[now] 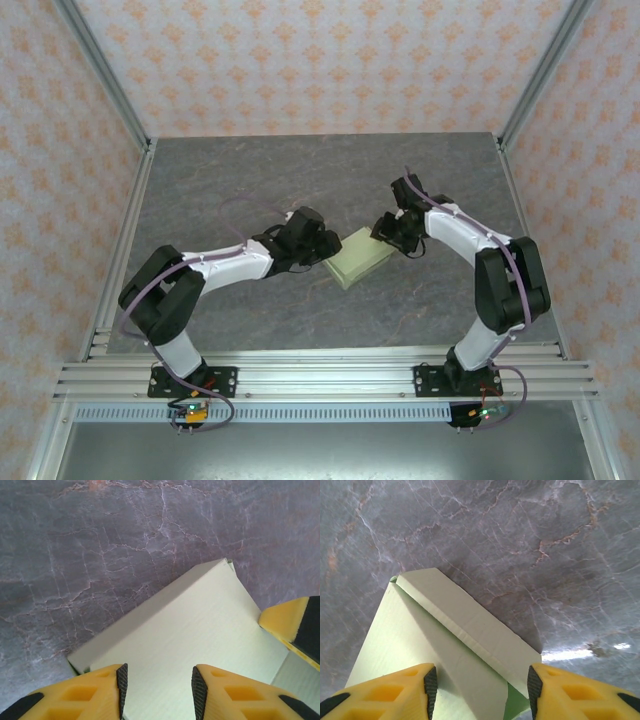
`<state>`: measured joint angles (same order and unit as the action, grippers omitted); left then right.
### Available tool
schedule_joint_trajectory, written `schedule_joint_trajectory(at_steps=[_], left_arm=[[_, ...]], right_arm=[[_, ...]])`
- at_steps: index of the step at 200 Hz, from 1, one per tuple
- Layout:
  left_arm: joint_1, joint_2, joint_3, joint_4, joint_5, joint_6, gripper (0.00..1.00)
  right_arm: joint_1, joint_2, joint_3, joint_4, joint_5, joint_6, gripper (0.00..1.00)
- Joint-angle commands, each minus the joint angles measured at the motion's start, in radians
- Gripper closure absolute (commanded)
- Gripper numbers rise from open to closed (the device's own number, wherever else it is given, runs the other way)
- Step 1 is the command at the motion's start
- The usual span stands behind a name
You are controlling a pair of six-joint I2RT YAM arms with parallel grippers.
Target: Fold the paper box
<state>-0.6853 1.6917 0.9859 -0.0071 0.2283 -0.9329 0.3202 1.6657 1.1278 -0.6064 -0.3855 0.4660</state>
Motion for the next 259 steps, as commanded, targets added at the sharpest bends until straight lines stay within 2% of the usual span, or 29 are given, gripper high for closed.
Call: schedule_joint_trajectory(at_steps=[1,26,64,86,110,155,193,214,224,259], left_arm=[[0.007,0.030,0.036,-0.101,-0.013,0.161,0.59],[0.007,0.052,0.078,-0.162,-0.031,0.208,0.58],[0.003,0.003,0.102,-0.183,-0.045,0.241,0.36],[-0.041,0.010,0.153,-0.237,-0.046,0.372,0.28],[-0.089,0.034,0.192,-0.291,-0.084,0.495,0.26],[-0.155,0.136,0.190,-0.328,-0.207,0.622,0.26],[-0.166,0.172,0.155,-0.329,-0.296,0.643,0.26],[-0.165,0.169,0.138,-0.321,-0.328,0.653,0.26],[-0.165,0.164,0.133,-0.317,-0.333,0.663,0.26],[-0.165,0.143,0.126,-0.306,-0.318,0.697,0.26]], right_arm=[[0.005,-0.027,0.018,-0.112,0.046,-0.123,0.48],[0.005,-0.040,0.054,-0.194,0.096,-0.191,0.48],[0.004,-0.012,0.088,-0.232,0.117,-0.213,0.47],[0.004,0.002,0.062,-0.197,0.100,-0.188,0.47],[0.004,0.008,0.044,-0.182,0.112,-0.174,0.46],[0.005,-0.018,0.055,-0.198,0.101,-0.147,0.38],[0.004,-0.078,0.092,-0.273,0.099,-0.148,0.36],[0.004,-0.103,0.095,-0.297,0.092,-0.210,0.35],[0.004,-0.097,0.096,-0.300,0.092,-0.232,0.31],[0.021,-0.018,0.116,-0.226,0.017,-0.251,0.33]])
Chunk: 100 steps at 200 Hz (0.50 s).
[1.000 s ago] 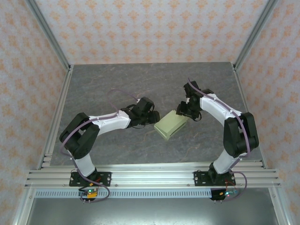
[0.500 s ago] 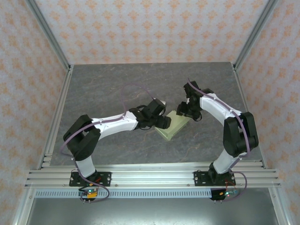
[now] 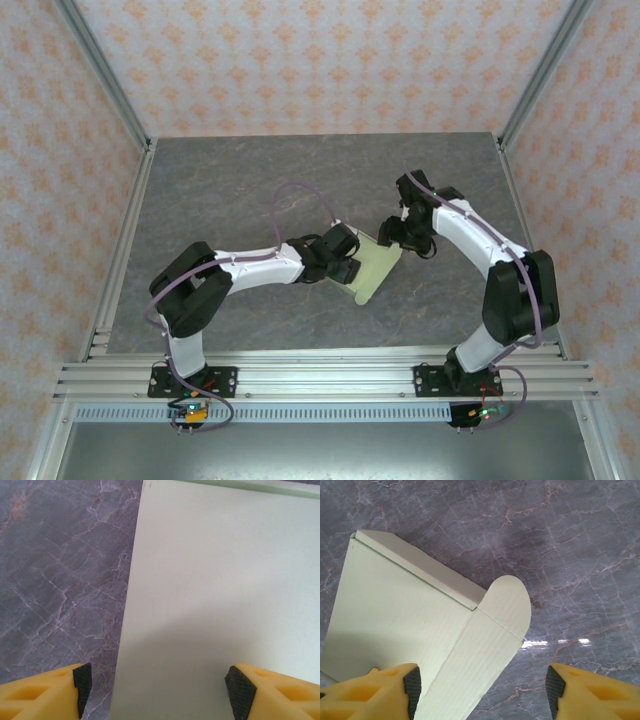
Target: Fold the paper box
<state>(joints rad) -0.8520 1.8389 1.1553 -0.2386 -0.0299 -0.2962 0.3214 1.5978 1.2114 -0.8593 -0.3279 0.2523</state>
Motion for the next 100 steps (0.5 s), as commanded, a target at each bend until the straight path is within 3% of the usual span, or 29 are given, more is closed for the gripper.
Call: schedule_joint_trajectory(at_steps=[1,60,100], left_arm=[[0.001,-0.006,-0.044,-0.074,-0.059,0.062,0.26],[0.020,-0.151,-0.060,-0.085,-0.097,0.077,0.22],[0.109,-0.318,-0.160,-0.071,-0.022,-0.021,0.18]], right_arm=[[0.022,0.054,0.034,0.031,-0.042,-0.038,0.33],[0.105,0.218,0.145,0.091,0.098,-0.159,0.38],[0.112,0.286,0.230,0.065,0.038,-0.217,0.41]])
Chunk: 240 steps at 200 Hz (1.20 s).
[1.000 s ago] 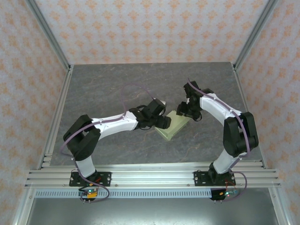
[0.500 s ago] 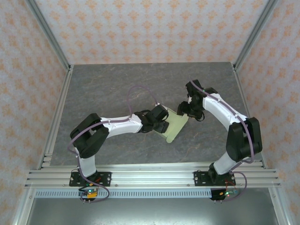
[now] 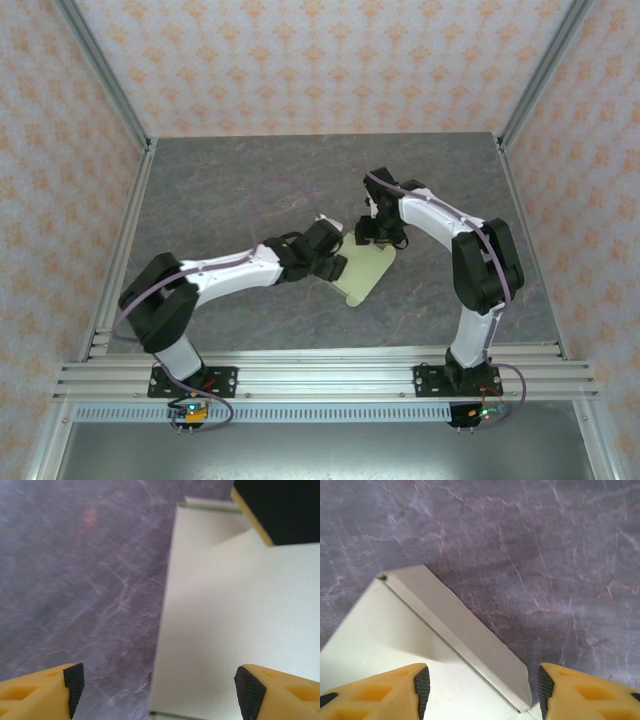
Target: Fold the paper box
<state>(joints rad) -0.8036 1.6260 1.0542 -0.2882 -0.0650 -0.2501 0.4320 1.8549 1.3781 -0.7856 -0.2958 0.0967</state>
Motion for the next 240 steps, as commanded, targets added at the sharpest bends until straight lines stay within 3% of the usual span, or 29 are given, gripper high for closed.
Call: schedule_joint_trajectory(at_steps=[1,30,61,79,99,121,153,187,203,221,240], left_arm=[[0.065,-0.109,-0.062,-0.022,0.017,-0.072,0.18],[0.088,-0.184,-0.169,0.010,0.147,-0.153,0.18],[0.083,-0.143,-0.231,0.086,0.244,-0.299,0.20],[0.086,-0.116,-0.195,0.036,0.250,-0.376,0.20],[0.086,-0.081,-0.127,0.006,0.347,-0.426,0.20],[0.087,-0.041,-0.109,0.067,0.436,-0.489,0.21],[0.097,0.032,-0.094,0.104,0.458,-0.546,0.25],[0.115,0.095,-0.094,0.107,0.495,-0.605,0.45],[0.133,0.092,-0.107,0.107,0.485,-0.619,0.49],[0.146,0.105,-0.111,0.115,0.488,-0.624,0.54],[0.166,0.132,-0.108,0.137,0.509,-0.634,0.58]], right_arm=[[0.001,0.031,0.064,-0.009,0.005,-0.062,0.41],[0.002,0.078,0.067,-0.019,-0.008,-0.058,0.49],[0.003,0.068,0.014,-0.008,0.013,0.010,0.59],[0.003,0.040,-0.032,0.014,0.038,0.097,0.65],[0.003,-0.001,-0.094,0.057,0.011,0.221,0.68],[0.003,-0.050,-0.164,0.124,-0.010,0.354,0.69],[0.002,-0.075,-0.203,0.169,-0.007,0.463,0.69],[0.003,-0.112,-0.257,0.224,-0.024,0.569,0.69],[0.002,-0.146,-0.282,0.233,-0.015,0.648,0.69],[0.003,-0.237,-0.390,0.369,-0.051,0.715,0.64],[0.000,-0.301,-0.437,0.407,-0.015,0.662,0.59]])
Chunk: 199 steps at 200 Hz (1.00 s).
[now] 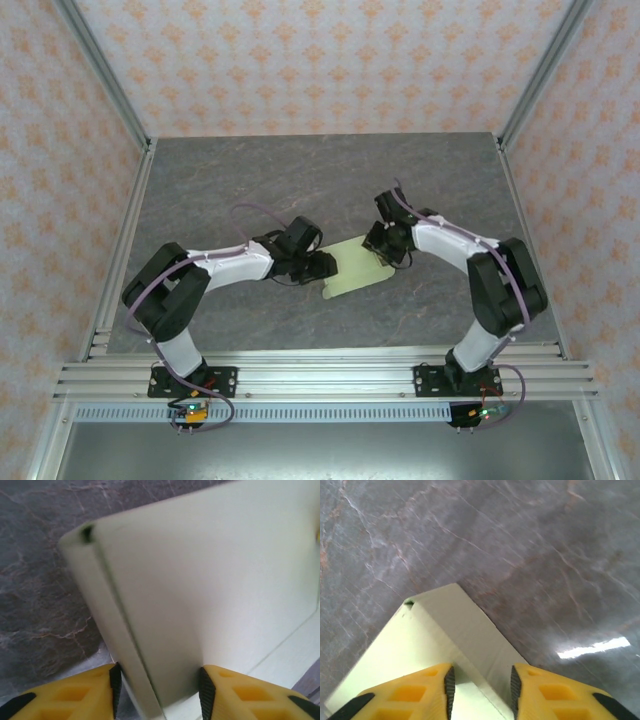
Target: Fold the paper box
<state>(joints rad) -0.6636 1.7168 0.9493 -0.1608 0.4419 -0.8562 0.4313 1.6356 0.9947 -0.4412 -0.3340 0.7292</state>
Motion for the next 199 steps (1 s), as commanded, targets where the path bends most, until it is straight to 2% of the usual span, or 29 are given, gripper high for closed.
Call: schedule_joint_trajectory(at_steps=[1,25,44,72,104,126,141,154,162,199], left_arm=[[0.026,0.042,-0.004,0.012,0.004,-0.029,0.58],[0.056,0.062,-0.010,0.032,0.031,-0.012,0.61],[0.082,0.091,-0.010,0.026,0.071,0.040,0.63],[0.127,0.138,-0.026,0.033,0.140,0.090,0.69],[0.153,0.155,-0.031,0.019,0.170,0.185,0.69],[0.183,0.186,-0.048,0.061,0.226,0.204,0.70],[0.209,0.226,-0.061,0.082,0.261,0.207,0.75],[0.222,0.235,-0.074,0.096,0.257,0.215,0.76],[0.224,0.239,-0.081,0.096,0.245,0.222,0.76],[0.236,0.254,-0.088,0.102,0.257,0.230,0.77]], right_arm=[[0.001,-0.086,-0.052,0.060,0.024,0.023,0.58],[-0.017,-0.118,-0.013,-0.027,0.025,-0.167,0.50],[-0.026,-0.153,-0.045,-0.018,-0.014,-0.295,0.46],[-0.090,-0.136,-0.077,-0.010,-0.137,-0.433,0.43],[-0.148,-0.056,-0.071,0.015,-0.259,-0.555,0.42],[-0.153,0.014,-0.049,0.031,-0.345,-0.562,0.41],[-0.162,0.045,-0.049,0.063,-0.407,-0.547,0.37],[-0.185,0.066,-0.047,0.086,-0.468,-0.522,0.35],[-0.203,0.075,-0.052,0.108,-0.514,-0.502,0.30],[-0.229,0.137,-0.046,0.167,-0.701,-0.450,0.28]])
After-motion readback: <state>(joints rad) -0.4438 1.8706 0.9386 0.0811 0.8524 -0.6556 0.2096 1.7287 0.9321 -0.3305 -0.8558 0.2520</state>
